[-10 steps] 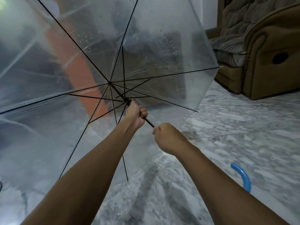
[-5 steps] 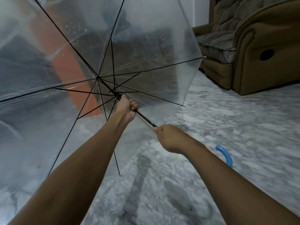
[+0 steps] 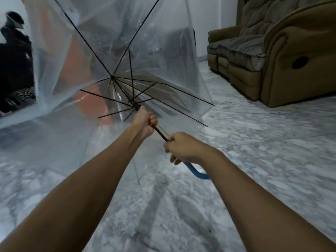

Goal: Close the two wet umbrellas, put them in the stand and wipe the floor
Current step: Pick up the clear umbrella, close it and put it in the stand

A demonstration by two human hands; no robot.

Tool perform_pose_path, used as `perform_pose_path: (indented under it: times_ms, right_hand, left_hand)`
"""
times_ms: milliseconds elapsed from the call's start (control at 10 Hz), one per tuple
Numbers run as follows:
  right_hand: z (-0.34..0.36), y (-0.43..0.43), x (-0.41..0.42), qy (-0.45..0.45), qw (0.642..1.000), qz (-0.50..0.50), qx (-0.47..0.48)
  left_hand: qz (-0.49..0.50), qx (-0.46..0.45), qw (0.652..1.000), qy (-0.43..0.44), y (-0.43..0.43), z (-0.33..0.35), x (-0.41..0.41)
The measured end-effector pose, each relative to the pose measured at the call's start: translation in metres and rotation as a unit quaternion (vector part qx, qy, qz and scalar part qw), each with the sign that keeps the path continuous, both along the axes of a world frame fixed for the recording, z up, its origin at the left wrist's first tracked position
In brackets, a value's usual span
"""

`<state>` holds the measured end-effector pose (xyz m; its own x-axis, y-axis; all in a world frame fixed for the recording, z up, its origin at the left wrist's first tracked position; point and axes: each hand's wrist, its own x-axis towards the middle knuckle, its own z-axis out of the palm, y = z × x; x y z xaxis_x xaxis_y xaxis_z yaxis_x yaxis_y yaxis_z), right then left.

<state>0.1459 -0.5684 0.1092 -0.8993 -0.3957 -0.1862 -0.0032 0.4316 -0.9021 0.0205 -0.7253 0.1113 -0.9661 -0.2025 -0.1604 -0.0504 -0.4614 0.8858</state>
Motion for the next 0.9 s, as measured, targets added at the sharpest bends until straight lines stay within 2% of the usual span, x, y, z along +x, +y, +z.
perform_pose_path:
  times_ms: [100,200,300,400,500,600,700,800,900]
  right_hand:
    - [0.003,0.017,0.016,-0.047,0.995,0.050,0.067]
    - [0.002,0.017,0.023,0.076,0.980,0.027,0.181]
    - [0.000,0.016,0.022,0.116,0.972,0.011,0.202]
    - [0.003,0.017,0.017,0.123,0.974,-0.015,0.190]
    - [0.009,0.012,0.014,0.111,0.982,-0.041,0.146]
    - [0.015,0.004,0.017,0.086,0.991,-0.075,0.074]
    - [0.012,0.002,0.012,0.062,0.991,-0.106,0.050]
    - [0.007,0.007,0.004,0.022,0.994,-0.099,0.051]
    - [0.007,0.009,0.008,0.029,0.993,-0.103,0.040]
  left_hand:
    - [0.013,0.002,1.000,0.013,-0.013,0.005,-0.005]
    - [-0.002,0.027,0.999,0.025,-0.010,0.006,-0.002]
    - [0.013,0.044,0.999,0.005,0.010,0.012,0.015]
    - [-0.015,0.033,0.999,-0.012,0.023,0.009,0.025]
    - [-0.083,-0.036,0.996,-0.018,0.051,0.008,0.049]
    - [-0.140,-0.061,0.988,-0.025,0.070,0.008,0.064]
    - [-0.189,-0.089,0.978,-0.016,0.076,0.013,0.070]
    - [-0.197,-0.103,0.975,-0.002,0.080,0.016,0.074]
    - [-0.187,-0.100,0.977,-0.001,0.081,0.011,0.077]
